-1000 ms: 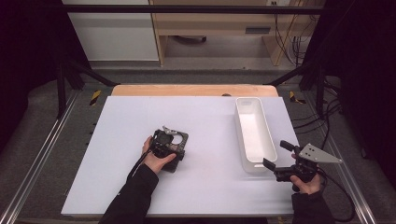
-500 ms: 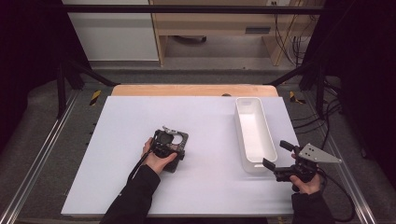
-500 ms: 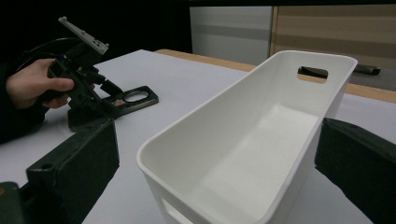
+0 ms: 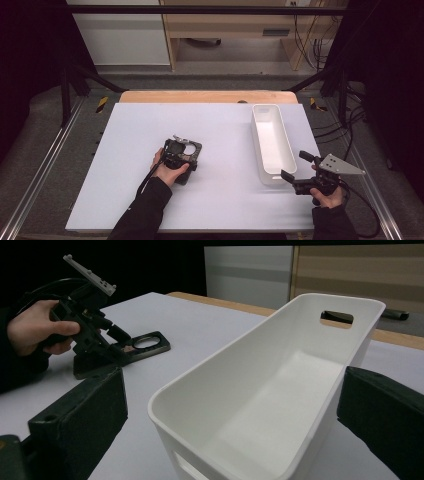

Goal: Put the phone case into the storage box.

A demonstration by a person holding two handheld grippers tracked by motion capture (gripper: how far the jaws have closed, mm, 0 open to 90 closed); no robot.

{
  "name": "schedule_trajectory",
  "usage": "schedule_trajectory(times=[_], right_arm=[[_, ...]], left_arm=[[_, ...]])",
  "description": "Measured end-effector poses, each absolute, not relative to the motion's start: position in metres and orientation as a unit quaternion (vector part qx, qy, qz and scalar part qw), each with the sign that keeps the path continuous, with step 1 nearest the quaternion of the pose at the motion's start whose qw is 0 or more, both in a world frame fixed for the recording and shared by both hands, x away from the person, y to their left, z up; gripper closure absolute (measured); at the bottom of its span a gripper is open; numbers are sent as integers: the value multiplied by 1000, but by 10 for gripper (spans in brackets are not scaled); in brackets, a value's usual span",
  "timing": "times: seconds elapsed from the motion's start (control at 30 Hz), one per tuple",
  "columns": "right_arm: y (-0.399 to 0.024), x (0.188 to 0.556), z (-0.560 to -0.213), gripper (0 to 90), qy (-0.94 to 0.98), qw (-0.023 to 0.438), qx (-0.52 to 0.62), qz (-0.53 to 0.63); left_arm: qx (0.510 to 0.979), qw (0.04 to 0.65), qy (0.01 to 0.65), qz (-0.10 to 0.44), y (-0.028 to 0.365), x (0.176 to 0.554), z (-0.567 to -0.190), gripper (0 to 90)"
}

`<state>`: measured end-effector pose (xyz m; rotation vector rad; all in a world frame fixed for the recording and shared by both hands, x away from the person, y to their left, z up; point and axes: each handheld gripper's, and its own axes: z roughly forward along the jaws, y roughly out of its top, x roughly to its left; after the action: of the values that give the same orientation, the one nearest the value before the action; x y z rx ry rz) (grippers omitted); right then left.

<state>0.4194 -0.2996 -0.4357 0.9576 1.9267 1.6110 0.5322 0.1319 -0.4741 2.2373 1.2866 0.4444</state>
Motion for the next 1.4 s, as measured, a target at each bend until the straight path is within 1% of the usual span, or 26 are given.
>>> schedule_trajectory(times=[0.43, 1.03, 1.4], right_arm=[[-299, 419, -435, 3, 698, 225, 346, 585], [-299, 419, -435, 3, 698, 224, 345, 586], [-299, 419, -435, 3, 698, 223, 345, 587]], left_arm=[[823, 258, 477, 169, 130, 531, -476, 72], [818, 262, 480, 176, 133, 530, -472, 113], [818, 272, 471, 186, 135, 526, -464, 115]])
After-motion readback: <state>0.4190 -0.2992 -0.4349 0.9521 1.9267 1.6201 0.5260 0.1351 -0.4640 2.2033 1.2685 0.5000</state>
